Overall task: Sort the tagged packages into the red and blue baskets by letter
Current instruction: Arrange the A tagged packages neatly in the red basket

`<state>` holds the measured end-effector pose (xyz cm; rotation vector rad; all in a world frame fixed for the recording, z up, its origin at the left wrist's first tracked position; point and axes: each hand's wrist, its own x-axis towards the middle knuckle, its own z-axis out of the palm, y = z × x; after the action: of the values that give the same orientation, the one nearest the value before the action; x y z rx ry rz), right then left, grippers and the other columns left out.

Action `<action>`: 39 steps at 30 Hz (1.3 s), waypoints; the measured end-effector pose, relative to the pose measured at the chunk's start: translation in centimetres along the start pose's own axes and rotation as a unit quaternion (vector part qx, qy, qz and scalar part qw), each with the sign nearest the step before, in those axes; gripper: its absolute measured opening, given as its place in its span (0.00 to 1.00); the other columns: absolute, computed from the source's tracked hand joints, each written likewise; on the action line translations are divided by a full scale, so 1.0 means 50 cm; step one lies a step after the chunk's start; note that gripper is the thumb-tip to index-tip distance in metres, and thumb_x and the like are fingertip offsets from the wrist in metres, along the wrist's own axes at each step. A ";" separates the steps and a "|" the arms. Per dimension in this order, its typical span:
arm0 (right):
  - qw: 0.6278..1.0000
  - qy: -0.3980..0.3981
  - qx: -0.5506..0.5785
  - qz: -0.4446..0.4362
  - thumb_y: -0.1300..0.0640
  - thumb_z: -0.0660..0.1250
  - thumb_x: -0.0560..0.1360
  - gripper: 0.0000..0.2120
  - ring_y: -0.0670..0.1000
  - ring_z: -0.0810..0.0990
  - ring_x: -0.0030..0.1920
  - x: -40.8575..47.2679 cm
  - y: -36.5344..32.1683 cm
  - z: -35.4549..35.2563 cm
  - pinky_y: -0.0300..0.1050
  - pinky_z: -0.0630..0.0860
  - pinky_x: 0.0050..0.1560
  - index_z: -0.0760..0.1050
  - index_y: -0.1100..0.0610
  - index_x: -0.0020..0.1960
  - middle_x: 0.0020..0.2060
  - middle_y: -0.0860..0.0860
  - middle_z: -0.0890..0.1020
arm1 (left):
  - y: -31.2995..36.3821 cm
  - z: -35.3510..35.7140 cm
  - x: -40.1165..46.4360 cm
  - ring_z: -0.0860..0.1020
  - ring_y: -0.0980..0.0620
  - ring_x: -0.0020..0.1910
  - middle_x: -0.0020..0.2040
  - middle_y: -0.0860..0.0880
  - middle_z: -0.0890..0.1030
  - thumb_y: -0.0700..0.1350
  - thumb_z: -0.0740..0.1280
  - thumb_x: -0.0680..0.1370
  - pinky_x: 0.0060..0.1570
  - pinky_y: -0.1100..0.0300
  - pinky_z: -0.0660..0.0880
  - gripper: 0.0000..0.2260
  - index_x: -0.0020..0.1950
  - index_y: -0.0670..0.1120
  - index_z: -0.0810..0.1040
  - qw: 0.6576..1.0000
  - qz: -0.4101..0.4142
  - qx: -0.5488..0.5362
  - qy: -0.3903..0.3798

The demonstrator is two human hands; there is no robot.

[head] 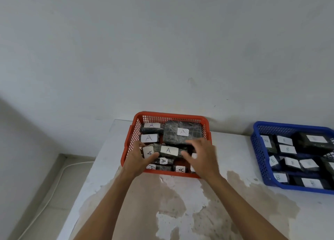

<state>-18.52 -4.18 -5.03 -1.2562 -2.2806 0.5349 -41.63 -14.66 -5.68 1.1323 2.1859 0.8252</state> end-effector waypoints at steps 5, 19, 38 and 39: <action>0.945 -0.264 0.189 0.025 0.39 0.72 0.72 0.37 0.46 0.79 0.52 0.013 -0.090 0.052 0.47 0.80 0.54 0.55 0.33 0.75 0.66 0.44 0.72 | 0.023 -0.001 0.018 0.81 0.54 0.43 0.47 0.52 0.78 0.57 0.69 0.75 0.38 0.58 0.82 0.15 0.53 0.51 0.69 0.998 0.005 -0.053 -0.022; 0.992 -0.076 0.014 0.105 0.44 0.74 0.72 0.33 0.53 0.70 0.63 0.101 -0.004 0.084 0.50 0.71 0.63 0.66 0.47 0.73 0.65 0.51 0.74 | -0.028 -0.004 0.197 0.59 0.47 0.76 0.76 0.48 0.64 0.44 0.55 0.83 0.74 0.51 0.55 0.20 0.76 0.47 0.62 0.952 0.171 0.208 -0.149; 0.955 -0.117 0.216 0.169 0.46 0.75 0.72 0.29 0.35 0.77 0.54 0.122 0.046 0.037 0.30 0.72 0.47 0.67 0.44 0.70 0.55 0.40 0.79 | -0.009 0.059 0.139 0.78 0.52 0.54 0.51 0.54 0.82 0.56 0.69 0.75 0.64 0.46 0.68 0.19 0.64 0.52 0.72 0.952 0.180 0.222 -0.113; 0.955 -0.121 0.214 0.168 0.46 0.75 0.72 0.29 0.36 0.77 0.54 0.122 0.045 0.036 0.30 0.72 0.47 0.67 0.44 0.70 0.55 0.40 0.79 | -0.003 0.062 0.136 0.78 0.53 0.53 0.50 0.54 0.82 0.55 0.69 0.75 0.64 0.46 0.68 0.19 0.64 0.52 0.72 0.955 0.179 0.211 -0.111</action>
<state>-20.88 1.97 -6.39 -1.4100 -1.9786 1.2923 -42.96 -8.12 -9.08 1.7760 2.0469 0.3411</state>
